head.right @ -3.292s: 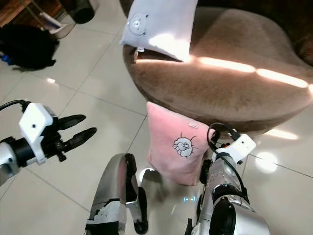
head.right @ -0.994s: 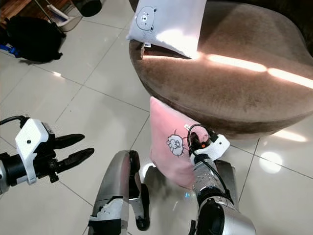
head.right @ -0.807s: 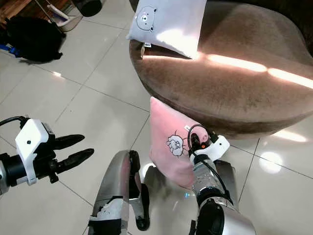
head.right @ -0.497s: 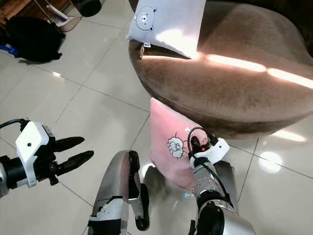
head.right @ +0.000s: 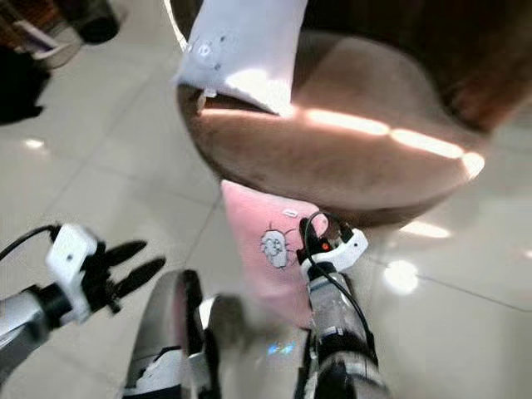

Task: Move the pillow to the sofa from floor

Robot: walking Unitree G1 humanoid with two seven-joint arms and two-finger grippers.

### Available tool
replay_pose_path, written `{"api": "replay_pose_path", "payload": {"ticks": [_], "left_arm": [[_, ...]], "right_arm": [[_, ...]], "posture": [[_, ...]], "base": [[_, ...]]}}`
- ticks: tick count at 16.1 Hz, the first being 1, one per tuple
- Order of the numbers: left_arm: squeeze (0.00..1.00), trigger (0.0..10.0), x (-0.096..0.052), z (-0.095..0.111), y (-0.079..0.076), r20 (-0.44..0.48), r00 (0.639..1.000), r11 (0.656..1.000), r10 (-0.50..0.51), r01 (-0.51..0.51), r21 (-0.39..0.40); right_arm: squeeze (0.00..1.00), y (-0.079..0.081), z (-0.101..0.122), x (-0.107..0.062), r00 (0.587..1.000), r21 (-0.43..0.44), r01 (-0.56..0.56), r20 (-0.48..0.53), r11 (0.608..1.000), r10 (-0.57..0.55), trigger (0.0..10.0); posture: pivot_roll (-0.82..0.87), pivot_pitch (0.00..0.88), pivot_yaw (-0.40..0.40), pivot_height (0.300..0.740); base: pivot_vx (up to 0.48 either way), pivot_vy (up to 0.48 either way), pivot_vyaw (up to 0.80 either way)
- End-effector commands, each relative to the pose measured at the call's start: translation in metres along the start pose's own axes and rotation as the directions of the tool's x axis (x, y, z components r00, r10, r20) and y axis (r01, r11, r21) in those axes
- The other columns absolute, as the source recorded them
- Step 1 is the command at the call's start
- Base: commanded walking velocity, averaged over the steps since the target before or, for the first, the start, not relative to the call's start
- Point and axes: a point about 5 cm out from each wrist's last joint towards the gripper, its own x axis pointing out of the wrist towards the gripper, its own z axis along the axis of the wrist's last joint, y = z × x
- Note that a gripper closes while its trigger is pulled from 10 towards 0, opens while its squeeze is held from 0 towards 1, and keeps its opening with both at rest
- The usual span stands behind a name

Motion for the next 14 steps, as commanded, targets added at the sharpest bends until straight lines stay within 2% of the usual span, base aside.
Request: {"api": "replay_pose_path", "payload": {"ticks": [1, 4, 5, 6, 8, 9, 10, 11, 12, 14], "left_arm": [[0.0, 10.0, 0.002, -0.005, -0.002, 0.007, 1.0, 1.0, 0.019, -0.019, -0.008], [0.0, 10.0, 0.02, 0.0, -0.006, 0.087, 0.995, 0.999, 0.041, -0.038, -0.039], [0.0, 10.0, 0.028, 0.006, -0.004, 0.124, 0.989, 0.996, 0.081, -0.076, -0.044], [0.0, 10.0, 0.045, 0.02, 0.001, 0.187, 0.97, 0.987, 0.154, -0.144, -0.069], [0.0, 10.0, 0.059, 0.032, 0.003, 0.226, 0.957, 0.983, 0.184, -0.172, -0.07], [0.0, 10.0, 0.063, 0.043, 0.005, 0.266, 0.942, 0.979, 0.205, -0.198, -0.052], [0.0, 10.0, 0.065, 0.05, 0.006, 0.293, 0.932, 0.976, 0.215, -0.211, -0.045], [0.0, 10.0, 0.065, 0.055, 0.007, 0.306, 0.927, 0.975, 0.218, -0.217, -0.038], [0.0, 10.0, 0.065, 0.067, 0.008, 0.333, 0.918, 0.975, 0.216, -0.221, -0.024], [0.0, 10.0, 0.067, 0.08, 0.009, 0.388, 0.894, 0.97, 0.226, -0.241, -0.011]], "right_arm": [[0.0, 0.028, 0.008, 0.002, 0.991, -0.038, -0.135, 0.014, 0.99, 0.135, 0.0], [0.0, 0.068, 0.034, -0.005, 0.967, -0.075, -0.241, 0.071, 0.968, 0.246, 0.0], [0.0, 0.081, 0.048, -0.006, 0.954, -0.087, -0.268, 0.113, 0.96, 0.276, 0.0], [0.0, 0.111, 0.082, -0.013, 0.916, -0.127, -0.304, 0.231, 0.944, 0.327, 0.0], [0.0, 0.138, 0.112, -0.026, 0.873, -0.166, -0.324, 0.328, 0.931, 0.362, 0.0], [0.0, 0.152, 0.123, -0.036, 0.871, -0.275, -0.27, 0.34, 0.923, 0.356, 0.0], [0.0, 0.156, 0.127, -0.04, 0.879, -0.334, -0.218, 0.34, 0.917, 0.333, 1.2], [0.0, 0.157, 0.13, -0.042, 0.882, -0.375, -0.171, 0.353, 0.911, 0.312, 1.2], [0.0, 0.161, 0.138, -0.044, 0.875, -0.38, -0.136, 0.388, 0.915, 0.291, 10.0], [0.0, 0.167, 0.148, -0.049, 0.853, -0.368, -0.135, 0.429, 0.92, 0.297, 10.0]], "posture": [[0.04, 0.114, 0.056, 0.536], [0.0, 0.101, 0.066, 0.536], [-0.02, 0.09, 0.084, 0.536], [-0.06, 0.043, 0.104, 0.536], [-0.07, 0.035, 0.105, 0.536], [-0.08, 0.02, 0.106, 0.536], [-0.07, 0.022, 0.102, 0.536], [-0.07, 0.022, 0.102, 0.536], [-0.07, 0.021, 0.099, 0.536], [-0.07, 0.009, 0.105, 0.536]], "base": [[0.0, 0.0, 0.0], [0.0, 0.0, 0.0], [0.0, 0.0, 0.0], [0.0, 0.0, 0.0], [0.0, 0.0, 0.0], [0.0, 0.0, 0.0], [0.0, 0.0, 0.0], [0.0, 0.0, 0.0], [0.0, 0.0, 0.0], [0.0, 0.0, 0.0]]}}
